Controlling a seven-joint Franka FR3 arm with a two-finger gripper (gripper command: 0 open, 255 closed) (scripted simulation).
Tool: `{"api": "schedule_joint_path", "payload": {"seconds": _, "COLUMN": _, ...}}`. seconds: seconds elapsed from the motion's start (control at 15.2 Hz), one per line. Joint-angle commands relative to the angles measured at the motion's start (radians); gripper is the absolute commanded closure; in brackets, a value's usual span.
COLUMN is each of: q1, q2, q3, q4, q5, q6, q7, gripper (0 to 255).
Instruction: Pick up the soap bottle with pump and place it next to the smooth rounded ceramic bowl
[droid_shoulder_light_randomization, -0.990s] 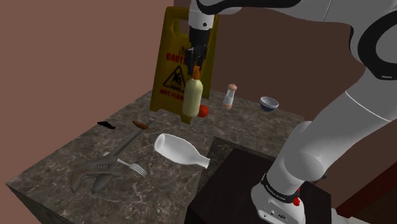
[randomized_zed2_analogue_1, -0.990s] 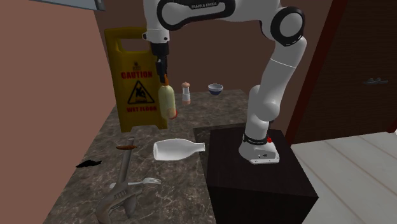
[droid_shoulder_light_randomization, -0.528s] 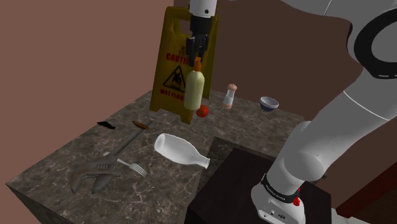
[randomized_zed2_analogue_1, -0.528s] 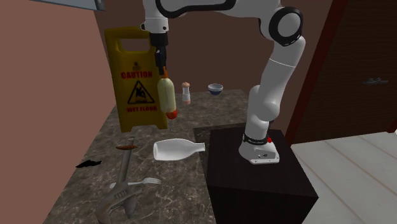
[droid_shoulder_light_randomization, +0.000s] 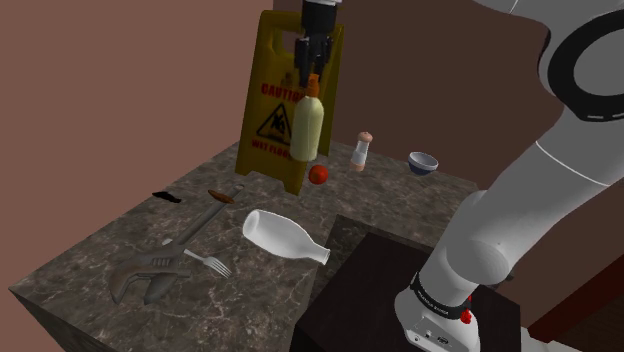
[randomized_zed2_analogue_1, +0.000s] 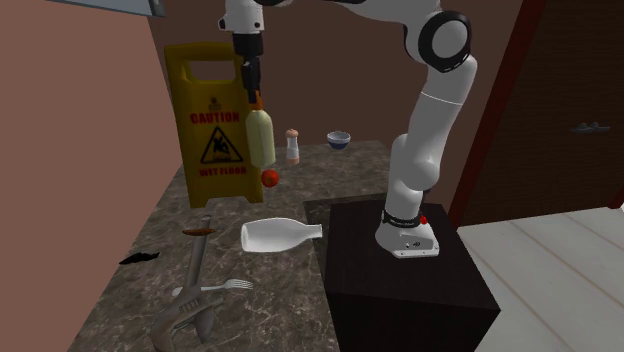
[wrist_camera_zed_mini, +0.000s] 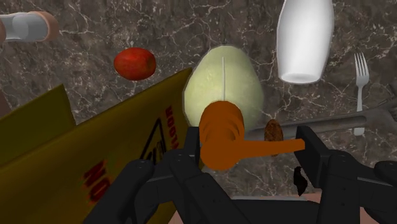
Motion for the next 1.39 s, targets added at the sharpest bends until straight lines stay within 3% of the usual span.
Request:
{"api": "schedule_joint_path", "payload": {"seconds": 0.0, "q1": 0.0, "q2": 0.015, "q3": 0.0, "q4": 0.048, "q5": -0.001, "q6": -0.033, "q7": -0.001, "gripper": 255}}
{"api": "schedule_joint_path", "payload": {"seconds": 0.79, "q1": 0.0, "q2": 0.103, "q3": 0.003, "q4": 0.312, "q5": -0.006, "q6": -0.209, "q7": -0.006, "gripper": 255}}
{"api": "schedule_joint_path", "payload": {"seconds": 1.32, "q1": -0.082, "q2": 0.035, "q3": -0.112, "q4": 0.155, "q5": -0.018, "q6": -0.111, "q7": -0.201, "gripper": 255}}
